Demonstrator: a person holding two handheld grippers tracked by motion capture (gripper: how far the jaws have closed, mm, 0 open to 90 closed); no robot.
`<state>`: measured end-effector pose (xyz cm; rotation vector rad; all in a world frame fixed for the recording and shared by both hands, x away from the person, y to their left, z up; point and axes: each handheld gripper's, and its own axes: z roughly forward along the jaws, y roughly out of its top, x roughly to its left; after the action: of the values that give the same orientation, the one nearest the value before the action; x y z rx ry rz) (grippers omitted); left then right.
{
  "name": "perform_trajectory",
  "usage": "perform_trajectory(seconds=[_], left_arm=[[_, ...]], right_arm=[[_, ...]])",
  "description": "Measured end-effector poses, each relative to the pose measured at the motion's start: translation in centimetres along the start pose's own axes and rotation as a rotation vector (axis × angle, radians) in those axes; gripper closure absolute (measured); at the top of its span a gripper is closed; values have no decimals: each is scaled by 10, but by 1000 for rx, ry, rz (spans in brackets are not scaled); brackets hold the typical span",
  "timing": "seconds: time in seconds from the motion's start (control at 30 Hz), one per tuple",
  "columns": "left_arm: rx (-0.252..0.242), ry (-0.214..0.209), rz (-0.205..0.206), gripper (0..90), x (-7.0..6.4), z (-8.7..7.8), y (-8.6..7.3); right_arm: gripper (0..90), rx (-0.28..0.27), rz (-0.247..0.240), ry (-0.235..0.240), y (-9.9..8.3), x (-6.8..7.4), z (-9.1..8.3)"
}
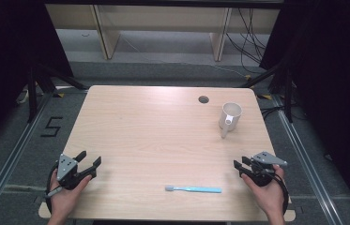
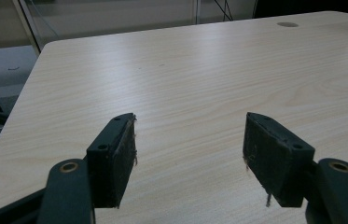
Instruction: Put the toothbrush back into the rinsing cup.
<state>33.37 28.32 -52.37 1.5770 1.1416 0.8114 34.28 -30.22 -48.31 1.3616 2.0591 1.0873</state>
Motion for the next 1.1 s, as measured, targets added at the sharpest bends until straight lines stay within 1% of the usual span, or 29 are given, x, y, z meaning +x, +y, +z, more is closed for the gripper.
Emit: perform_trajectory(seconds=[0.03,0.07,0.13,0.17,0.23,0.27,0.3,0.33,0.37,0.4,0.43,0.47,0.5,0.53,0.57,0.6,0.63,0.67,0.7,0.73,0.77,0.8,0.83,0.87,0.9,0.93,0.97,1.03,1.1], left_arm=[[-5,-3,-3,342,1,0,0],[-8,-6,-9,342,1,1,0],[-3,-3,-16,341,1,1,0],[10,3,-15,342,1,0,0],[5,-3,-16,342,1,2,0],[4,-5,-15,342,1,2,0],[9,-4,-16,342,1,1,0],[0,-7,-22,341,1,1,0],[2,-7,-23,341,2,0,0],[1,-7,-25,340,2,0,0],[1,-7,-25,340,2,0,0],[-18,-8,-28,338,2,-1,-1],[-15,-8,-29,336,1,-1,-1],[-15,-13,-26,335,1,-1,-1],[-11,-11,-22,335,1,-1,-1],[4,-3,-19,334,0,-2,0],[8,-3,-17,335,0,-2,0],[11,-1,-17,335,0,-2,0],[14,-1,-18,335,0,-1,0],[15,-2,-19,335,0,-1,0],[16,-1,-22,335,0,-1,0],[14,-2,-25,334,1,-1,0],[11,-1,-29,333,1,-1,0],[10,-1,-34,332,1,-1,0],[12,-3,-35,331,2,-1,0],[17,-3,-37,331,2,-1,0],[20,-2,-40,331,2,-1,0],[20,-4,-37,330,3,0,0],[24,-2,-34,331,2,-1,1]], right_arm=[[580,-6,1,-13,0,-1,0],[573,3,-23,-22,-1,-4,0],[552,15,-3,-28,-2,-7,0],[540,7,-19,-21,-2,-11,1],[513,27,6,-37,-4,-13,-1],[497,20,-1,-45,-4,-15,-2],[484,32,35,-48,-4,-15,-3],[463,27,18,-56,-4,-18,-4],[448,38,25,-64,-4,-19,-5],[434,29,50,-61,-4,-18,-5],[423,55,80,-50,-3,-17,-7],[418,54,73,-49,-2,-18,-8],[414,45,29,-60,-1,-22,-8],[413,45,67,-47,0,-19,-10],[409,58,60,-39,2,-20,-11],[409,54,27,-38,3,-22,-11],[410,63,49,-41,6,-19,-13],[416,59,30,-40,8,-20,-15],[427,76,-7,-26,10,-22,-17],[439,81,-29,-12,11,-23,-17],[446,97,-33,-19,13,-22,-19],[450,141,-55,-12,15,-21,-21],[456,171,-87,-6,18,-22,-22],[456,193,-133,2,21,-24,-22],[459,229,-126,11,23,-22,-23],[461,240,-152,13,25,-23,-23],[466,261,-160,18,28,-23,-23],[475,295,-201,38,31,-24,-22],[486,328,-216,57,34,-22,-21]])
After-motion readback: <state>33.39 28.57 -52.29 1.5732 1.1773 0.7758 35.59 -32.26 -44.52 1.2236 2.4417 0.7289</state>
